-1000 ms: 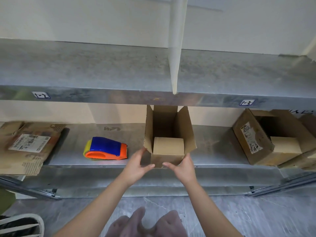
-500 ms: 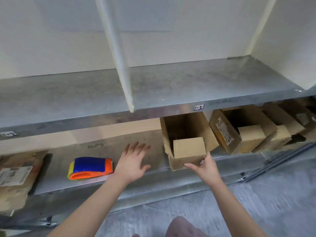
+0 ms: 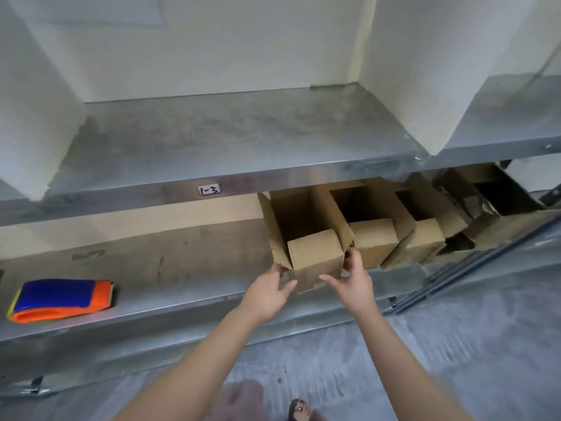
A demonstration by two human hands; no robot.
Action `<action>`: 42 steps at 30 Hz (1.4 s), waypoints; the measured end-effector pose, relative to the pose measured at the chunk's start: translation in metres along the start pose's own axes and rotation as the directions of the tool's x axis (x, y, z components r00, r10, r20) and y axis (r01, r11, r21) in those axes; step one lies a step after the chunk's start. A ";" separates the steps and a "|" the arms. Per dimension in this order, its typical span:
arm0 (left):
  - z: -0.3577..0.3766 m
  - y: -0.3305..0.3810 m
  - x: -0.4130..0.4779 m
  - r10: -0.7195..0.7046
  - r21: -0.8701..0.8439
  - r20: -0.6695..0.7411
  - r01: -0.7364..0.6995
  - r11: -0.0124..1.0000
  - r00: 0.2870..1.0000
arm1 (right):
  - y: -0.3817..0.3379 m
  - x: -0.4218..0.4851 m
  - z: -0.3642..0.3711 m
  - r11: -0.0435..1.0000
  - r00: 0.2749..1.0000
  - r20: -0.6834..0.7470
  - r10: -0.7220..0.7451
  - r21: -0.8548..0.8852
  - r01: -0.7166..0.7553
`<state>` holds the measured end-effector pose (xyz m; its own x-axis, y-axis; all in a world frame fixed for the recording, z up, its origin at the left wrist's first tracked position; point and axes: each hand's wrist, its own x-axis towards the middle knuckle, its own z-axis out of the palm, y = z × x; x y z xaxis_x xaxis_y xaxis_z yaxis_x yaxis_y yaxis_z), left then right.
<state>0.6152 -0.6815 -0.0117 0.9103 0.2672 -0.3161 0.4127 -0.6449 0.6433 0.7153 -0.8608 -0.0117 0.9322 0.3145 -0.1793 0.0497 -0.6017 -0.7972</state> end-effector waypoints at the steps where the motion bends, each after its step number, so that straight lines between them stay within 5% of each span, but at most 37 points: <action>1: 0.003 0.002 0.003 0.010 -0.016 0.002 -0.010 1.000 1.000 | 0.003 -0.002 0.002 1.000 0.999 -0.049 0.007 0.003 -0.007; 6: 0.008 0.004 0.023 0.033 -0.098 -0.016 -0.034 0.995 0.999 | 0.010 -0.008 0.022 0.991 0.950 -0.290 0.116 0.091 -0.094; 9: 0.002 0.000 0.032 0.079 -0.062 0.033 -0.076 0.995 0.996 | 0.009 -0.010 0.029 0.963 0.925 -0.316 0.211 0.227 -0.142; 13: -0.009 -0.013 0.029 0.167 0.214 0.073 -0.179 0.960 0.983 | 0.012 -0.028 0.028 0.984 0.949 -0.260 0.176 0.066 -0.165; 16: -0.028 -0.022 0.017 0.285 0.517 0.068 -0.278 0.809 0.956 | 0.010 -0.043 0.022 0.989 0.967 -0.246 0.070 -0.110 -0.099; 20: -0.053 -0.029 -0.014 0.379 0.631 0.003 -0.295 0.718 0.926 | -0.007 -0.067 0.017 0.934 0.953 -0.253 -0.169 -0.351 0.073; 26: -0.083 -0.047 -0.083 0.390 0.634 -0.136 -0.223 0.740 0.911 | -0.069 -0.102 0.050 0.753 0.881 -0.021 -0.473 -0.529 0.391; 31: -0.119 -0.101 -0.155 0.319 0.594 -0.247 -0.117 0.796 0.915 | -0.124 -0.135 0.116 0.684 0.863 0.196 -0.465 -0.539 0.491; 42: -0.247 -0.314 -0.304 0.111 0.552 -0.363 0.118 0.825 0.925 | -0.258 -0.237 0.336 0.592 0.730 0.426 -0.534 -0.428 0.683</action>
<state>0.2168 -0.3836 0.0550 0.8996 0.4356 0.0317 0.4301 -0.8962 0.1084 0.3607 -0.5336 0.0431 0.5011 0.8640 0.0490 0.8195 -0.4555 -0.3477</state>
